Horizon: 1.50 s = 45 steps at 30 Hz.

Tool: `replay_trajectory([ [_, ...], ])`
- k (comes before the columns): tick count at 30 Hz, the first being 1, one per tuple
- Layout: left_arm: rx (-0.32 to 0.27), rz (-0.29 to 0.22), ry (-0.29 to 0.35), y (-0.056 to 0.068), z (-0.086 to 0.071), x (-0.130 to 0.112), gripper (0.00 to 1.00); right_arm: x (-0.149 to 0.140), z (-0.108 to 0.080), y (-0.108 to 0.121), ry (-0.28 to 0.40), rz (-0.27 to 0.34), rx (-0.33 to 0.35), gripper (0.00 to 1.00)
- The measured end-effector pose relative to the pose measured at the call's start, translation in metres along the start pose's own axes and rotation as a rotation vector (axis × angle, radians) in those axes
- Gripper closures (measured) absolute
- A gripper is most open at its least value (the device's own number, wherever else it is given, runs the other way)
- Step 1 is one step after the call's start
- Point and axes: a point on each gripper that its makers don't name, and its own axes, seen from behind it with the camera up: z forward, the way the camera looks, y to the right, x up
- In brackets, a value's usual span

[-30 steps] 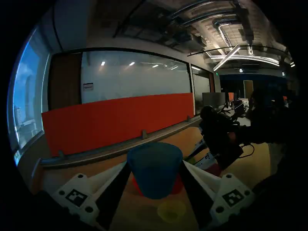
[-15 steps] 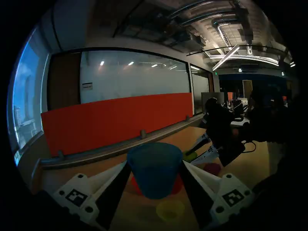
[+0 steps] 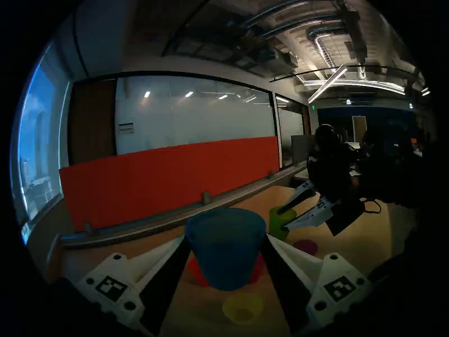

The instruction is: Pour water

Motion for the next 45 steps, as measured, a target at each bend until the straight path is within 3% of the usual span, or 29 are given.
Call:
replay_trajectory([
  [16, -0.014, 0.016, 0.008, 0.014, -0.004, 0.01, 0.15, 0.03, -0.032, -0.013, 0.15, 0.005, -0.016, 0.08],
  [29, -0.032, 0.019, 0.013, 0.024, -0.003, 0.014, 0.15, 0.041, -0.045, -0.017, 0.233, 0.003, -0.028, 0.08],
  [45, -0.047, -0.006, 0.033, 0.027, -0.002, 0.019, 0.15, 0.06, -0.06, -0.03, 0.334, -0.003, -0.019, 0.08],
])
